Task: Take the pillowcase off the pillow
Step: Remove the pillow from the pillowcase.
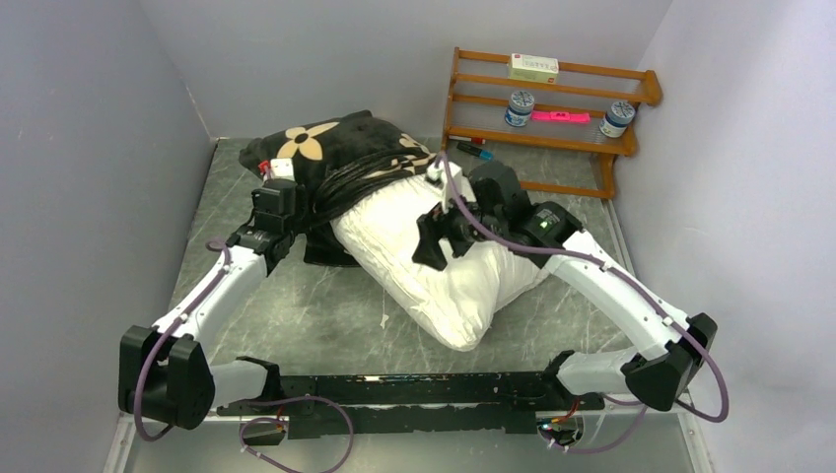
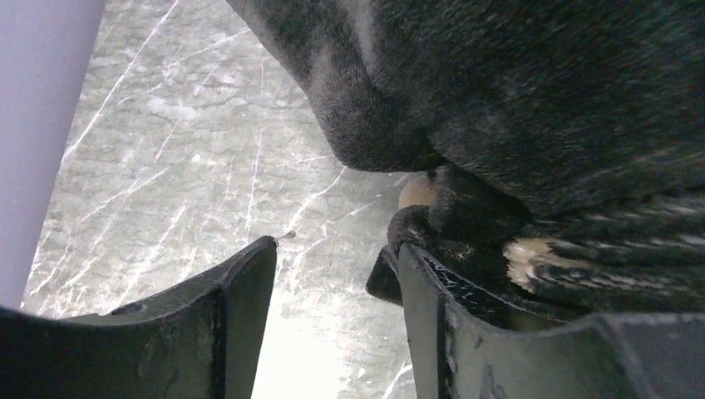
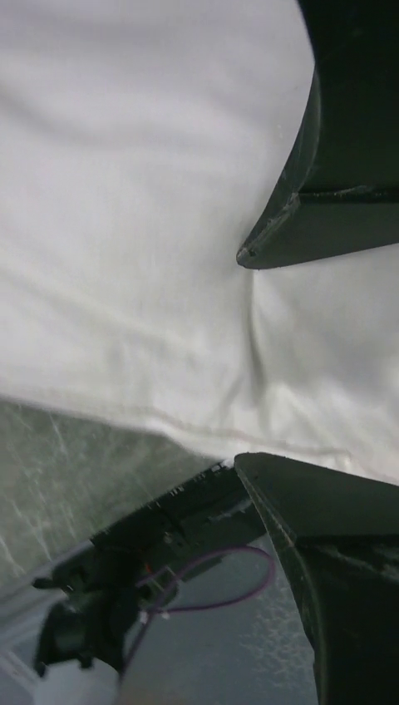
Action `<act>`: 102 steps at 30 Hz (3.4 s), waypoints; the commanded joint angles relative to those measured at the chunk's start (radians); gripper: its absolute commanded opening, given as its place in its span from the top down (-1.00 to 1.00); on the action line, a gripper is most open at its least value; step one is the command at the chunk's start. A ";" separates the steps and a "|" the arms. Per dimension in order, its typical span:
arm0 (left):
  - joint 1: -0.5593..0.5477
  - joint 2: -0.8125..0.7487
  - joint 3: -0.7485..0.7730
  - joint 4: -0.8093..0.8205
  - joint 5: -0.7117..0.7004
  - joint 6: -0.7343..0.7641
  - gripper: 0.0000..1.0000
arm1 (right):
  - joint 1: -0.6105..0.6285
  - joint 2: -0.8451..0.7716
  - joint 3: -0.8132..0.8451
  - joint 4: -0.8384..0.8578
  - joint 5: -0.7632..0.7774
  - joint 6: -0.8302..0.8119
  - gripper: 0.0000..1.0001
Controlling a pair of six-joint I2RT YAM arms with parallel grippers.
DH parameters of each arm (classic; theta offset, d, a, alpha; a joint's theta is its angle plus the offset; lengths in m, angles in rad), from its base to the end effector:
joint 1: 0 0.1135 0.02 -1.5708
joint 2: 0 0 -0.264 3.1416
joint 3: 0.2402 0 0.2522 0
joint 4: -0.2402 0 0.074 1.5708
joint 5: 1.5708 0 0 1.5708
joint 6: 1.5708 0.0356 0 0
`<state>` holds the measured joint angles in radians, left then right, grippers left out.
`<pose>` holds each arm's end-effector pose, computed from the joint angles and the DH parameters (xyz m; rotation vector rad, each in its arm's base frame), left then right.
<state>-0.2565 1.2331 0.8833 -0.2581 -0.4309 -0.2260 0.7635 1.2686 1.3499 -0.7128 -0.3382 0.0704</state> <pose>0.2654 -0.0542 0.2743 -0.2088 2.1116 0.1849 0.1851 0.1935 0.3817 -0.9602 2.0774 0.8245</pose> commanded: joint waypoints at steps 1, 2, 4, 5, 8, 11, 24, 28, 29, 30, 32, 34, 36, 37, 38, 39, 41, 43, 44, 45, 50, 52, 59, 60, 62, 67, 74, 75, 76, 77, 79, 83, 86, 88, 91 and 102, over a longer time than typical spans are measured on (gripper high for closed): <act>0.002 -0.057 0.022 0.016 0.049 -0.024 -0.29 | -0.158 -0.005 0.022 0.026 0.011 0.055 -0.73; 0.002 -0.067 0.022 0.009 0.059 -0.024 -0.33 | -0.205 -0.010 0.000 0.057 0.008 0.072 -0.79; 0.000 -0.084 0.025 -0.006 0.081 -0.019 -0.43 | -0.314 -0.014 -0.039 0.123 -0.004 0.118 -0.85; -0.003 -0.093 0.030 -0.015 0.084 -0.018 -0.47 | -0.367 -0.012 -0.060 0.151 -0.024 0.143 -0.87; -0.017 -0.116 0.048 -0.039 0.088 -0.016 -0.62 | -0.505 -0.006 -0.131 0.260 -0.078 0.250 -0.89; -0.035 -0.131 0.066 -0.058 0.089 -0.012 -0.70 | -0.561 0.011 -0.193 0.353 -0.117 0.332 -0.89; -0.113 -0.184 0.160 -0.122 0.126 0.018 -0.84 | -0.520 0.165 -0.271 0.467 -0.348 0.333 -0.99; -0.119 -0.142 0.235 -0.118 0.349 0.050 -0.90 | -0.472 0.197 -0.305 0.525 -0.490 0.325 -0.97; -0.119 -0.129 0.257 -0.120 0.402 0.054 -0.91 | -0.458 0.202 -0.309 0.529 -0.499 0.316 -0.92; -0.119 -0.116 0.278 -0.120 0.442 0.060 -0.92 | -0.442 0.206 -0.309 0.524 -0.496 0.300 -0.89; -0.119 -0.085 0.321 -0.126 0.500 0.069 -0.93 | -0.402 0.215 -0.301 0.500 -0.488 0.266 -0.76; -0.119 -0.052 0.359 -0.126 0.551 0.081 -0.93 | -0.360 0.218 -0.293 0.494 -0.493 0.250 -0.62; -0.119 -0.008 0.409 -0.131 0.599 0.085 -0.93 | -0.319 0.216 -0.286 0.496 -0.494 0.234 -0.46; -0.119 0.018 0.434 -0.140 0.610 0.081 -0.93 | -0.299 0.213 -0.279 0.490 -0.489 0.222 -0.36; -0.119 0.046 0.465 -0.151 0.611 0.066 -0.93 | -0.274 0.210 -0.269 0.480 -0.480 0.212 -0.24; -0.118 0.072 0.494 -0.165 0.606 0.057 -0.93 | -0.257 0.207 -0.258 0.469 -0.467 0.202 -0.08; -0.118 0.122 0.549 -0.189 0.613 0.057 -0.93 | -0.230 0.191 -0.245 0.461 -0.437 0.191 0.25; -0.118 0.169 0.602 -0.211 0.680 0.104 -0.91 | -0.209 0.172 -0.244 0.468 -0.425 0.190 0.57; -0.119 0.189 0.629 -0.224 0.716 0.115 -0.88 | -0.200 0.164 -0.244 0.470 -0.419 0.191 0.70; -0.120 0.209 0.651 -0.233 0.748 0.120 -0.86 | -0.193 0.154 -0.243 0.468 -0.407 0.190 0.82; -0.211 0.238 0.684 -0.254 0.723 0.202 -0.92 | -0.171 0.117 -0.244 0.480 -0.369 0.195 1.00; -0.253 0.247 0.688 -0.258 0.690 0.248 -0.92 | -0.161 0.112 -0.240 0.484 -0.361 0.197 1.00; -0.329 0.348 0.738 -0.283 0.583 0.312 -0.92 | -0.109 0.108 -0.206 0.434 -0.293 0.165 1.00; -0.336 0.365 0.745 -0.285 0.560 0.318 -0.92 | -0.104 0.104 -0.204 0.427 -0.283 0.162 1.00; -0.340 0.395 0.759 -0.279 0.504 0.316 -0.92 | -0.096 0.091 -0.210 0.428 -0.276 0.158 1.00; -0.340 0.470 0.811 -0.278 0.395 0.303 -0.90 | -0.080 0.032 -0.233 0.425 -0.268 0.148 1.00; -0.337 0.534 0.880 -0.271 0.217 0.257 -0.60 | -0.079 -0.049 -0.272 0.370 -0.213 0.121 1.00; -0.336 0.541 0.894 -0.269 0.204 0.250 -0.54 | -0.079 -0.056 -0.280 0.358 -0.211 0.116 1.00; -0.336 0.547 0.908 -0.264 0.192 0.237 -0.50 | -0.079 -0.063 -0.287 0.351 -0.209 0.113 1.00; -0.335 0.552 0.917 -0.258 0.183 0.233 -0.46 | -0.079 -0.070 -0.297 0.344 -0.210 0.110 1.00; -0.329 0.563 0.936 -0.242 0.163 0.232 -0.36 | -0.077 -0.089 -0.314 0.332 -0.219 0.103 1.00; -0.290 0.598 0.989 -0.232 0.098 0.232 -0.06 | -0.078 -0.146 -0.339 0.287 -0.201 0.093 1.00; -0.242 0.617 1.014 -0.223 0.102 0.178 0.25 | -0.076 -0.191 -0.356 0.246 -0.181 0.088 1.00; -0.218 0.627 1.030 -0.213 0.107 0.174 0.39 | -0.076 -0.223 -0.366 0.223 -0.159 0.088 1.00; -0.186 0.651 1.083 -0.220 0.101 0.181 0.56 | -0.078 -0.264 -0.375 0.193 -0.135 0.090 1.00; -0.055 0.668 1.178 -0.209 0.128 0.162 0.90 | -0.078 -0.309 -0.361 0.145 0.058 0.112 1.00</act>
<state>-0.4339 1.9133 1.9732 -0.6174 -0.1154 -0.0921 0.6720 1.0279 0.9619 -0.3916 -0.3035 0.1642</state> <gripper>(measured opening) 0.068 0.038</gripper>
